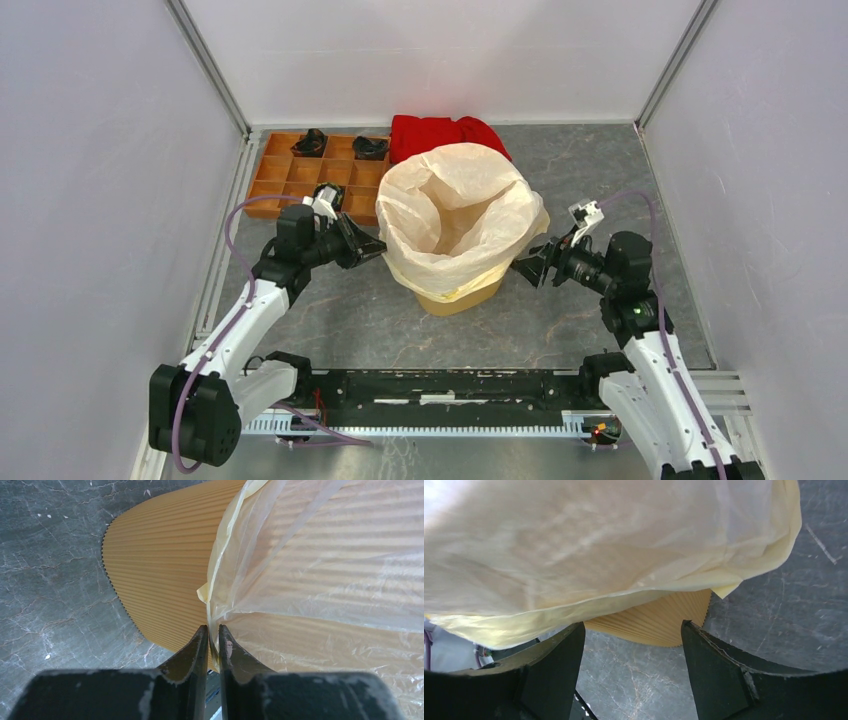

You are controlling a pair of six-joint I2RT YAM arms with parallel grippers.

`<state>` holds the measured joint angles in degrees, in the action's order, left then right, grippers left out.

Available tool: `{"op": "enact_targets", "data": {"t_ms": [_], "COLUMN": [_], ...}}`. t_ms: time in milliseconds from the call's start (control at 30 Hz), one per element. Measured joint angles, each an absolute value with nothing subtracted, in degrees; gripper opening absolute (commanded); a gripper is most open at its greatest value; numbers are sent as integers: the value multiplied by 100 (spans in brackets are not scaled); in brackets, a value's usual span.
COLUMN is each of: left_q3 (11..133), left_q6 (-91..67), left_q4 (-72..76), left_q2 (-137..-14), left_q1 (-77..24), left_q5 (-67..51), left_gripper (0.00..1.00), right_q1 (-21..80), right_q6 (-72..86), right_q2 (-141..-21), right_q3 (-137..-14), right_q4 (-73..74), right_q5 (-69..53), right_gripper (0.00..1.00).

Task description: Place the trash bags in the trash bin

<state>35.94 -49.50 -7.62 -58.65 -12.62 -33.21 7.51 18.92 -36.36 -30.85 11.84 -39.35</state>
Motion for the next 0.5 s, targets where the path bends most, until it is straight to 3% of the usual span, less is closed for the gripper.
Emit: {"op": "enact_targets", "data": {"t_ms": [233, 500], "left_q3": [3594, 3592], "left_q6": [-4952, -4950], "left_q4": [-755, -753], "left_q2": [-5867, -5870], "left_q1": [-1262, -1262], "left_q5": [-3323, -3323], "left_gripper": [20, 21], "right_q1": [913, 937], "right_q6": [1800, 1151], "right_q2": [-3820, -3505], "right_q3": [-2333, -2834], "right_q4": [803, 2141], "right_q5": [-3564, -3118], "right_gripper": [74, 81]}}
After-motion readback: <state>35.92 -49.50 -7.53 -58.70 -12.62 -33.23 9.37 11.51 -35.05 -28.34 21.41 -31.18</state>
